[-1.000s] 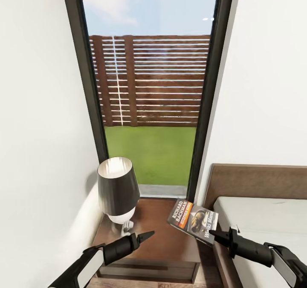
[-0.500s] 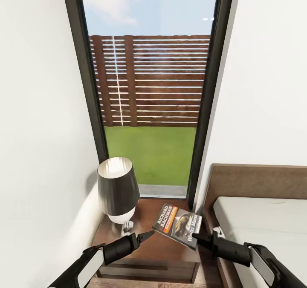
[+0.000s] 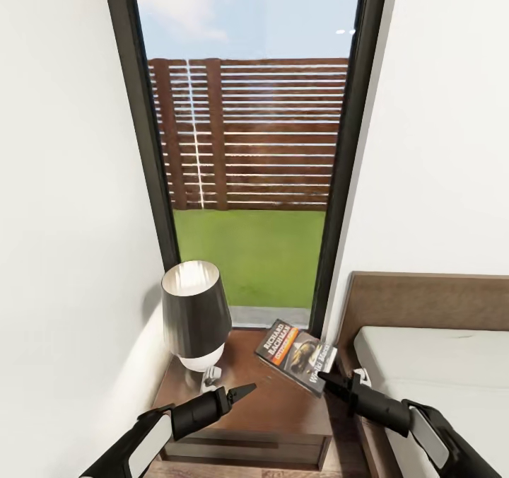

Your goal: In the bedroom, move the book from the bed onto either nightstand, and place the two sandals side by side next to the bed.

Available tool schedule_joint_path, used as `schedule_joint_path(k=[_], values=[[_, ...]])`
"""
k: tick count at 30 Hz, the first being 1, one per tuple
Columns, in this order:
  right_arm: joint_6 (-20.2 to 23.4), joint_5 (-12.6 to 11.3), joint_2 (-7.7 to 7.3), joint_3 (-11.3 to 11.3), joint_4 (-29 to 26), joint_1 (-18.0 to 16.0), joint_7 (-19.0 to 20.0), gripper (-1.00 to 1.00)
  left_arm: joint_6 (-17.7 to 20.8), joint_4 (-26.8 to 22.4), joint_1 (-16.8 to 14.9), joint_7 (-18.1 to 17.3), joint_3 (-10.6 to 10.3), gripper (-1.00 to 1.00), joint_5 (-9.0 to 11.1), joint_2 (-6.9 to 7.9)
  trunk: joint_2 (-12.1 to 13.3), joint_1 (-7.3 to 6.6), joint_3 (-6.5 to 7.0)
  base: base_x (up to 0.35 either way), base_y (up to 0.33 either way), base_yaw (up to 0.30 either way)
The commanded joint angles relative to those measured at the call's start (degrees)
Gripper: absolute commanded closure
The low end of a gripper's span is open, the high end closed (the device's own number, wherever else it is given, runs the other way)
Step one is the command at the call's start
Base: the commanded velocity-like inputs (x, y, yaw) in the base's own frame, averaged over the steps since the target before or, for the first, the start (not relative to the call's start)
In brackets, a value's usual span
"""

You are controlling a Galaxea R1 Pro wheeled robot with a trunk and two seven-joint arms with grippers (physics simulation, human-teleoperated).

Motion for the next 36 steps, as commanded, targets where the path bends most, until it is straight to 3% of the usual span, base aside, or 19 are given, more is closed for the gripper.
schedule_joint_path(k=[1, 9, 16, 25, 36], values=[[0.07, -0.25, 0.12, -0.62, 0.10, -0.04, 0.07, 1.00, 0.49, -0.02, -0.06, 0.02, -0.23, -1.00, 0.63, 0.06, -0.05, 0.01, -0.07, 0.000, 0.000, 0.000], [-0.15, -0.22, 0.69, -1.47, 0.19, -0.04, 0.06, 1.00, 0.47, -0.02, -0.06, 0.02, -0.22, -1.00, 0.64, 0.06, -0.05, 0.01, -0.07, 0.174, 0.000, 0.000], [-0.18, 0.00, 4.16, -1.45, 0.42, -0.04, -0.03, 1.00, 0.46, -0.02, -0.03, 0.12, -0.26, -1.00, 0.72, 0.04, -0.05, 0.01, -0.07, 0.102, 0.000, 0.000], [-0.19, 0.04, 4.50, -1.48, 0.44, -0.04, -0.03, 1.00, 0.46, -0.02, -0.02, 0.27, -0.32, -1.00, 0.74, -0.03, -0.05, 0.01, -0.07, 0.176, 0.000, 0.000], [-0.19, 0.04, 4.35, -1.63, 0.44, -0.04, -0.03, 1.00, 0.38, -0.02, -0.01, 0.30, -0.32, -1.00, 0.73, -0.03, -0.05, 0.01, -0.07, 0.021, 0.000, 0.000]])
